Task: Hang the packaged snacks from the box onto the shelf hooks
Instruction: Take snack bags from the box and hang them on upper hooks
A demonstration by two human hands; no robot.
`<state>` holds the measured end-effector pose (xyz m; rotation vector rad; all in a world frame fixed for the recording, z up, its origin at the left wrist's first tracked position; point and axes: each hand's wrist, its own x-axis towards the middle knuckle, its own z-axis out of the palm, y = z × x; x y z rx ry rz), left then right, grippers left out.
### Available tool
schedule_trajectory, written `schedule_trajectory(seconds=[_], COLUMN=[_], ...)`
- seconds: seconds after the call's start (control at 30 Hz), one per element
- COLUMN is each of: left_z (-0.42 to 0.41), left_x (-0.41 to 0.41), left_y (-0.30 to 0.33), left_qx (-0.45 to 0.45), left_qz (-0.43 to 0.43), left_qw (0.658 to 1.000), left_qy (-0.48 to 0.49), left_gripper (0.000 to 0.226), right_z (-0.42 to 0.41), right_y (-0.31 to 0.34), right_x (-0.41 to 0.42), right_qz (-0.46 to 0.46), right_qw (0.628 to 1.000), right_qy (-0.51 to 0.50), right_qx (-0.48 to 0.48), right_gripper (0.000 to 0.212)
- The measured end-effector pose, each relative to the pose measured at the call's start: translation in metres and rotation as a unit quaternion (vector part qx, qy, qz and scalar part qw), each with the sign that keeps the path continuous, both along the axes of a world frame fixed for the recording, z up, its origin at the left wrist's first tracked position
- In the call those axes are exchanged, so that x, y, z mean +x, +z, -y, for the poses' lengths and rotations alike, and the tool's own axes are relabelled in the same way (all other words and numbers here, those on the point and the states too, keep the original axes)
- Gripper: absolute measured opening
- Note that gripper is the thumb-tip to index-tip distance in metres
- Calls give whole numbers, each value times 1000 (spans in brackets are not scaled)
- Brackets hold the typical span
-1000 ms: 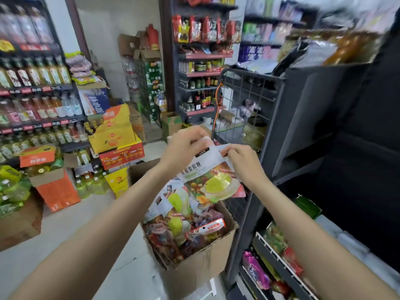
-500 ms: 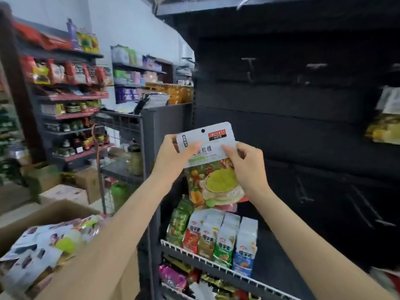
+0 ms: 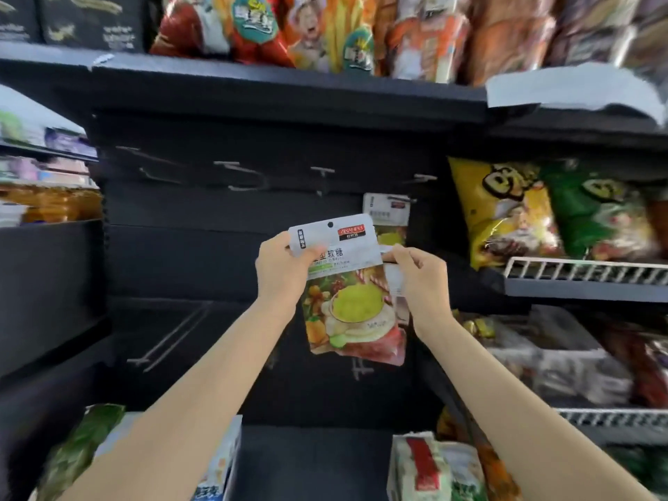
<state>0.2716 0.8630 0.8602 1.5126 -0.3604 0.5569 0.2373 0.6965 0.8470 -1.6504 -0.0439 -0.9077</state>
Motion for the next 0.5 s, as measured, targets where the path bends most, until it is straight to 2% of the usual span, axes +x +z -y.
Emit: schedule_trajectory(seconds=[0.1,0.2,0.33,0.5], left_z=[47,74,86,83], left_x=[7,14,28,44], left_y=[7,19,35,44], left_qx=[-12,14,71,156], left_qz=[5,34,82,116], left_qw=[1000,996,978,949], left_qy=[19,82,178,247], left_gripper=[17,6,10,8], right_z=[60,94,109,98], right_y=[12,29,50,62], right_x=[5,11,27,52], right_qz=[11,44,88,100], right_qw=[998,992,982,978], right_qy=[-44,-63,-83,-111], right_qx=[-47,-98,-145,-145], right_gripper=[11,11,9,16])
